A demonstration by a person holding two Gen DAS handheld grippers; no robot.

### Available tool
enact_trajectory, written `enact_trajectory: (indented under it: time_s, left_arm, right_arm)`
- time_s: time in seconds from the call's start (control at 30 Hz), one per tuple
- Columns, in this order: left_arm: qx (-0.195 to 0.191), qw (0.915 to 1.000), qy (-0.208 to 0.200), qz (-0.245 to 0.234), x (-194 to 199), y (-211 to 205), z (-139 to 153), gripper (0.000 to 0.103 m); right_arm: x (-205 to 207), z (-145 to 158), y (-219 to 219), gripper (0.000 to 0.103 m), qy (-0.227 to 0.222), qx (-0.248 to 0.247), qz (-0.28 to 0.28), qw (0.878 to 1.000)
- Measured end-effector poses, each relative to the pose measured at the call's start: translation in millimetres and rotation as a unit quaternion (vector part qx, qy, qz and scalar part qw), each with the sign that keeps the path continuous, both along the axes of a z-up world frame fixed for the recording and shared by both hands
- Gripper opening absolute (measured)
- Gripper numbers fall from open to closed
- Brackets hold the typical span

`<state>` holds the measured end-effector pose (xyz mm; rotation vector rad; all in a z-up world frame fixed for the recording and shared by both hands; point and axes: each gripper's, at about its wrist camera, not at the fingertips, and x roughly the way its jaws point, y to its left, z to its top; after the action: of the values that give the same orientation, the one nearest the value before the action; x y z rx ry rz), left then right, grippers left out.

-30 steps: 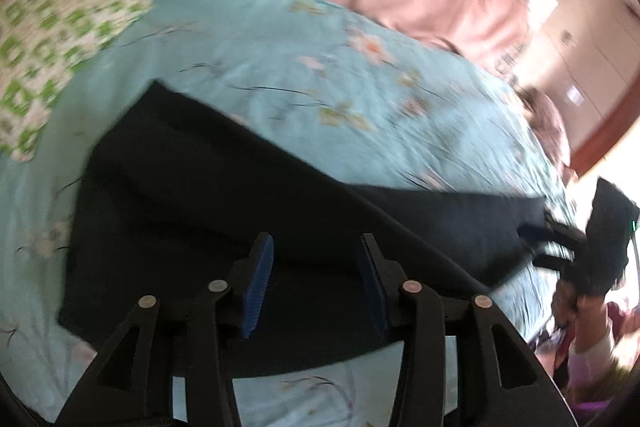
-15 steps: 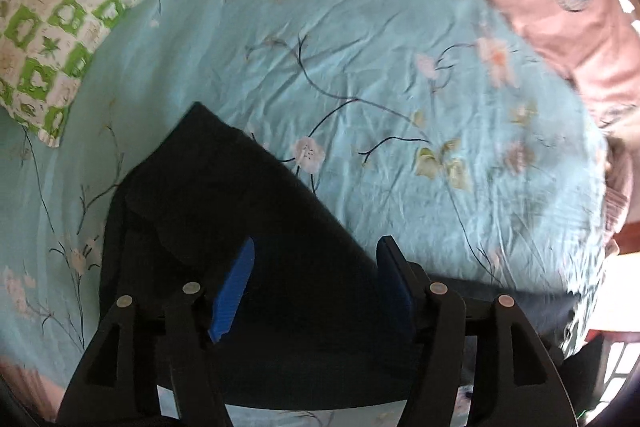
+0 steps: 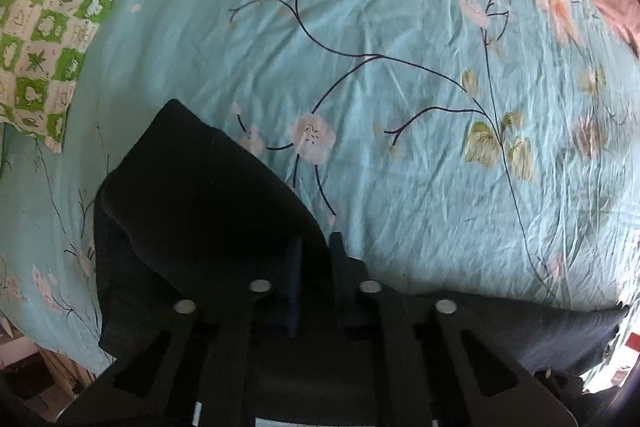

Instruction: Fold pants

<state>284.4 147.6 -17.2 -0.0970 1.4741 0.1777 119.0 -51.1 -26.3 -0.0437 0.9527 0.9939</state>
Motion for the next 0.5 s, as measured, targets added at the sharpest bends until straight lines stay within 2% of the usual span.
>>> enact_trajectory:
  time_s: [0.07, 0.1, 0.17, 0.27, 0.4, 0.43, 0.5]
  left_arm:
    - [0.002, 0.9998, -0.021, -0.002, -12.9, 0.1, 6.1, 0.005]
    - [0.000, 0.9993, -0.037, 0.000, -21.3, 1.5, 12.3, 0.004]
    - [-0.003, 0.9978, -0.066, 0.001, -40.7, 1.3, 26.9, 0.004]
    - [-0.034, 0.9928, -0.114, 0.016, -72.1, 13.3, 48.5, 0.004]
    - [-0.101, 0.9770, -0.179, 0.057, -120.5, 39.6, 67.5, 0.003]
    - [-0.108, 0.9746, -0.185, 0.065, -118.8, 44.6, 67.8, 0.003]
    - [-0.127, 0.9678, -0.200, 0.085, -141.9, 55.9, 63.8, 0.003]
  right_arm:
    - [-1.2, -0.1, 1.6, 0.011, -0.003, 0.000, 0.002, 1.000]
    - [-1.8, 0.6, 0.2, 0.008, -0.005, 0.001, -0.001, 1.000]
    - [-4.4, 5.1, -4.1, 0.007, -0.016, 0.012, -0.006, 1.000]
    - [-9.5, 13.8, -7.8, 0.007, -0.033, 0.028, -0.008, 0.999]
    - [-21.7, 23.7, -5.1, 0.006, -0.059, 0.028, 0.002, 0.998]
    - [-26.8, 25.9, -4.1, 0.006, -0.065, 0.028, 0.007, 0.997]
    - [-33.3, 28.2, -2.0, 0.006, -0.072, 0.026, 0.013, 0.997]
